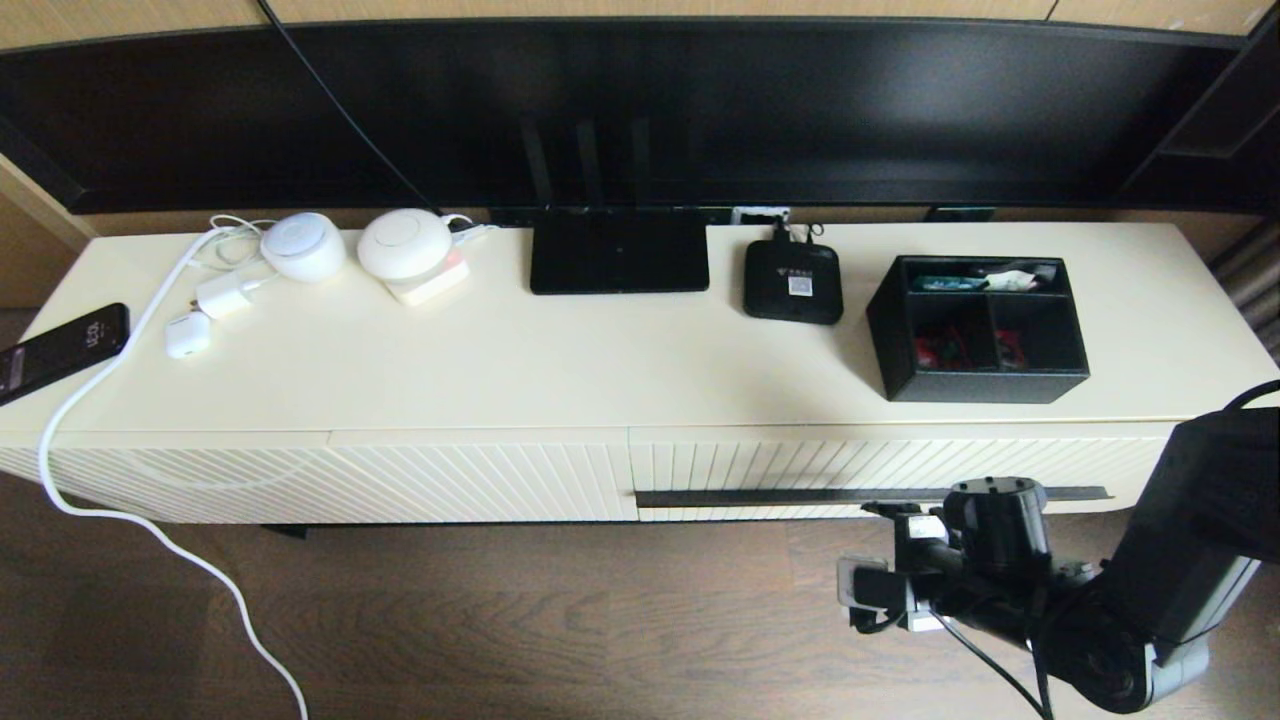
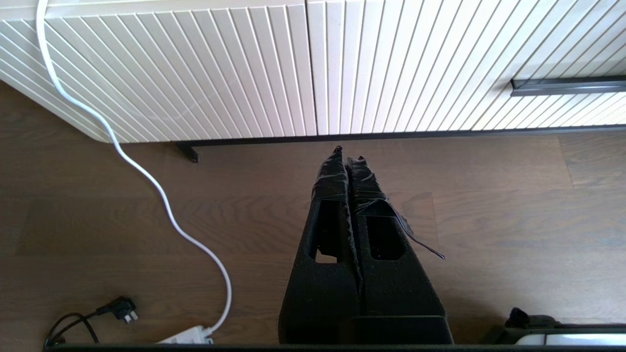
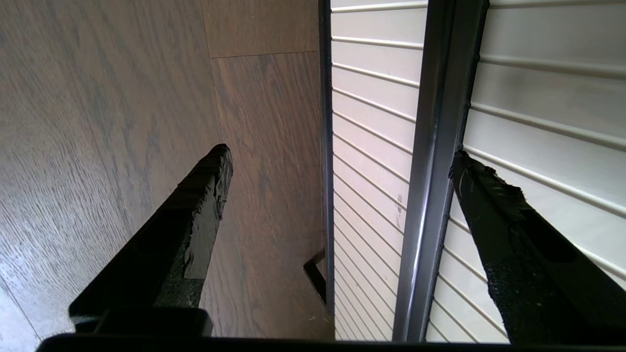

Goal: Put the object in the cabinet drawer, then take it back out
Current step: Open the drawer

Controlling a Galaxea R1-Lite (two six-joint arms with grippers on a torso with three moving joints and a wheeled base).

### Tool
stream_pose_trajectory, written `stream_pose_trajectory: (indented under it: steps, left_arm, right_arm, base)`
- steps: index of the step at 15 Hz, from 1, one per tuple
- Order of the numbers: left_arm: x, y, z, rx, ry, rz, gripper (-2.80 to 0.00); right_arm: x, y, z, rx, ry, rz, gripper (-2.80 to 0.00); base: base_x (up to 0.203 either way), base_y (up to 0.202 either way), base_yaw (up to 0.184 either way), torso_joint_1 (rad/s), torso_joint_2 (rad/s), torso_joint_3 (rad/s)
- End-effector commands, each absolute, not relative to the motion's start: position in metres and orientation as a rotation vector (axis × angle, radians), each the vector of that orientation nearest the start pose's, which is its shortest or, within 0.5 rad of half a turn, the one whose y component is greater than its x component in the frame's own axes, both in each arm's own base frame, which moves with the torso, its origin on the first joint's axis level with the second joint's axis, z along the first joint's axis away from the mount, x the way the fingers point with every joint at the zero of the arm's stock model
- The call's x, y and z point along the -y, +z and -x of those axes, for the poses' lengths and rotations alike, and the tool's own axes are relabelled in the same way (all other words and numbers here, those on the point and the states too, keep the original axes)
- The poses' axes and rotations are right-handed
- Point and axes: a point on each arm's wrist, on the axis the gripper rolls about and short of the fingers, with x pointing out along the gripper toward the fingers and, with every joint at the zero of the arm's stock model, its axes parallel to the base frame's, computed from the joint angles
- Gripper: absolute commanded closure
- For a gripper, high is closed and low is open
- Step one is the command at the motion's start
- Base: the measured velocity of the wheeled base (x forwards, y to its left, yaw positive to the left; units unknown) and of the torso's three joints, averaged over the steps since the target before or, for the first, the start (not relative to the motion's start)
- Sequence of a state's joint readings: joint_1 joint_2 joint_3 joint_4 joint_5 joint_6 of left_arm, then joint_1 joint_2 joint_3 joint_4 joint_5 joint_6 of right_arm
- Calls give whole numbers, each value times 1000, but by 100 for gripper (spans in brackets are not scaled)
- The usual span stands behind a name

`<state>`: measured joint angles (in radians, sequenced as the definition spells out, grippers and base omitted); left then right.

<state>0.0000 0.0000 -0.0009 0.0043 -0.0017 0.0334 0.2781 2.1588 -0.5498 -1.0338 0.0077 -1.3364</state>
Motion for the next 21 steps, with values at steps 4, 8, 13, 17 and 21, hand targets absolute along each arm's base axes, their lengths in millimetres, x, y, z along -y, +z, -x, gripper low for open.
stream_pose_trajectory:
  steps: [4,8,13,17,21]
  left_arm:
    - [0,75,23,-5,-2,-34,0]
    - [0,75,23,-6,-2,-34,0]
    - [0,75,23,-4,-2,-34,0]
    - [0,75,23,-5,-2,-34,0]
    - [0,75,23,-5,-2,-34,0]
  right_arm:
    - [-90,10,-320,-292,608,1360,-280]
    - [-89,9,-327,-273,596,1355,-280]
    - [-84,-1,-329,-299,607,1347,-280]
    - [-85,5,-333,-273,594,1345,-280]
    - [-82,-1,-323,-310,620,1347,-280]
  base:
    - [0,0,0,0,0,0]
    - [0,0,0,0,0,0]
    - [0,0,0,0,0,0]
    - [0,0,0,0,0,0]
    - [0,0,0,0,0,0]
